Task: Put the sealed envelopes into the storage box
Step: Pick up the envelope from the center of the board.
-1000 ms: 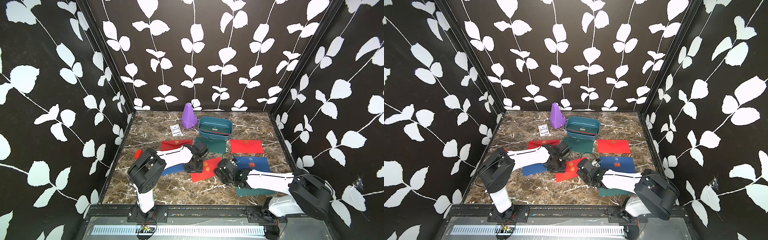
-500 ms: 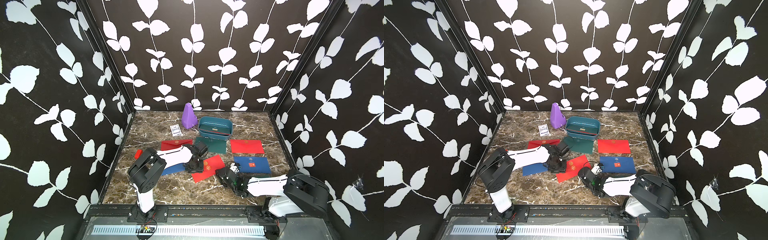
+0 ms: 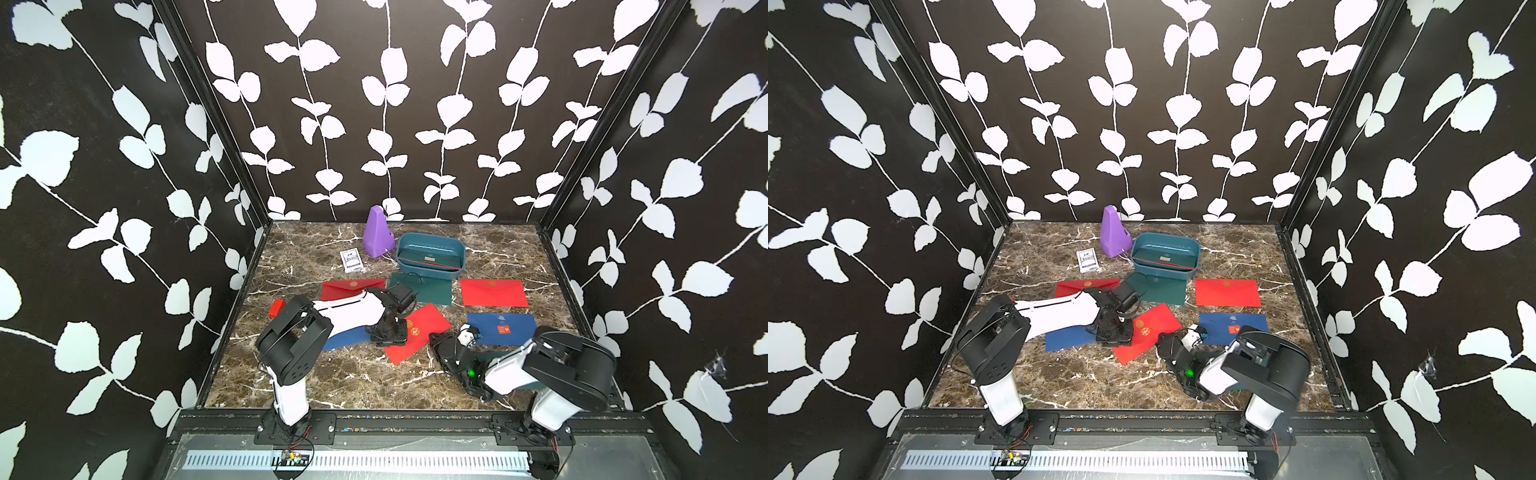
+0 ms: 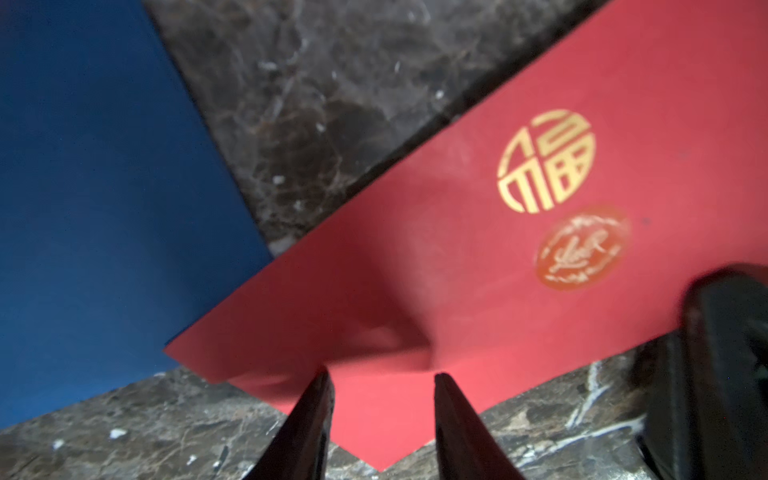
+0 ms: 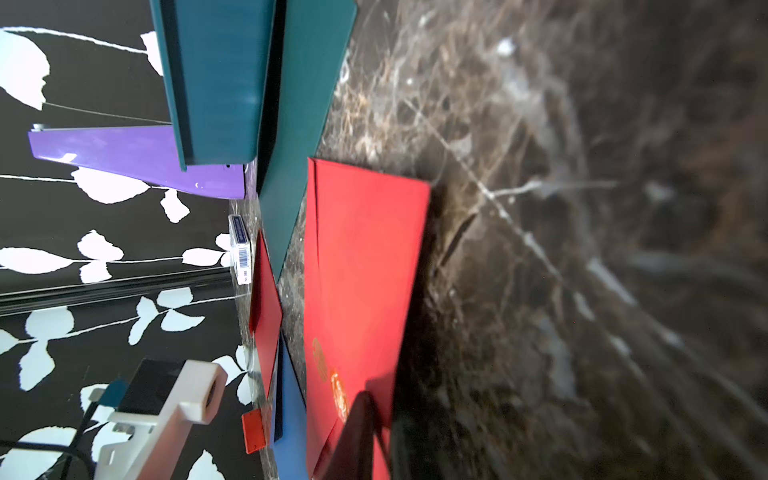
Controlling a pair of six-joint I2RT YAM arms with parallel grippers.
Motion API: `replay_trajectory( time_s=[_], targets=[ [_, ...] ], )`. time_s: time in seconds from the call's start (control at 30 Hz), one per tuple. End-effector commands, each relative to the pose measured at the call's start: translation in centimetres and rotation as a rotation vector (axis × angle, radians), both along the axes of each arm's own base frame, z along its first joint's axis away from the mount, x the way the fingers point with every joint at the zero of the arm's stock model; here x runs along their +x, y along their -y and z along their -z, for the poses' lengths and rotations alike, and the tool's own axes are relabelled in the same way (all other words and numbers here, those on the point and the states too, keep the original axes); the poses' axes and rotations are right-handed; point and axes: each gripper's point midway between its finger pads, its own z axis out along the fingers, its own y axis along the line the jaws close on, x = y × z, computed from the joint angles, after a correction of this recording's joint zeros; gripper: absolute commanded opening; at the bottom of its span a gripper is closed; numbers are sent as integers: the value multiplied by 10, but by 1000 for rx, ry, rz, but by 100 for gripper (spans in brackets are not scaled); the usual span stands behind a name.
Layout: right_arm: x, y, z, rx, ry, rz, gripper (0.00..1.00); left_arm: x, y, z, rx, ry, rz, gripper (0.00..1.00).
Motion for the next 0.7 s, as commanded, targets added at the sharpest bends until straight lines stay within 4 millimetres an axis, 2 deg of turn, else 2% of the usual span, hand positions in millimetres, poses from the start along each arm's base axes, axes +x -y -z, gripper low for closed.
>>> replay_trajectory(
  time_s=[0.0, 0.17, 0.27, 0.37, 0.5, 0.6, 0.67],
  targets=[
    [-38, 36, 65, -207, -196, -55, 7, -25, -14, 30, 69, -112, 24, 43],
    [-41, 40, 62, -220, -217, -49, 0, -19, -10, 24, 71, -98, 19, 43],
    [-42, 44, 51, -227, -221, -36, 0, -6, -3, 4, 52, -51, 10, 48],
    [-39, 51, 25, -238, -200, -5, 0, 19, 15, -39, -22, 38, -4, 52],
    [-36, 71, -17, -269, -155, 61, 0, 51, 32, -111, -137, 180, -36, 55],
    [-35, 89, -44, -263, -122, 132, 0, 75, 22, -156, -154, 296, -85, 56],
    [-31, 98, -63, -253, -90, 177, 0, 92, 7, -174, -129, 364, -124, 57]
  ],
)
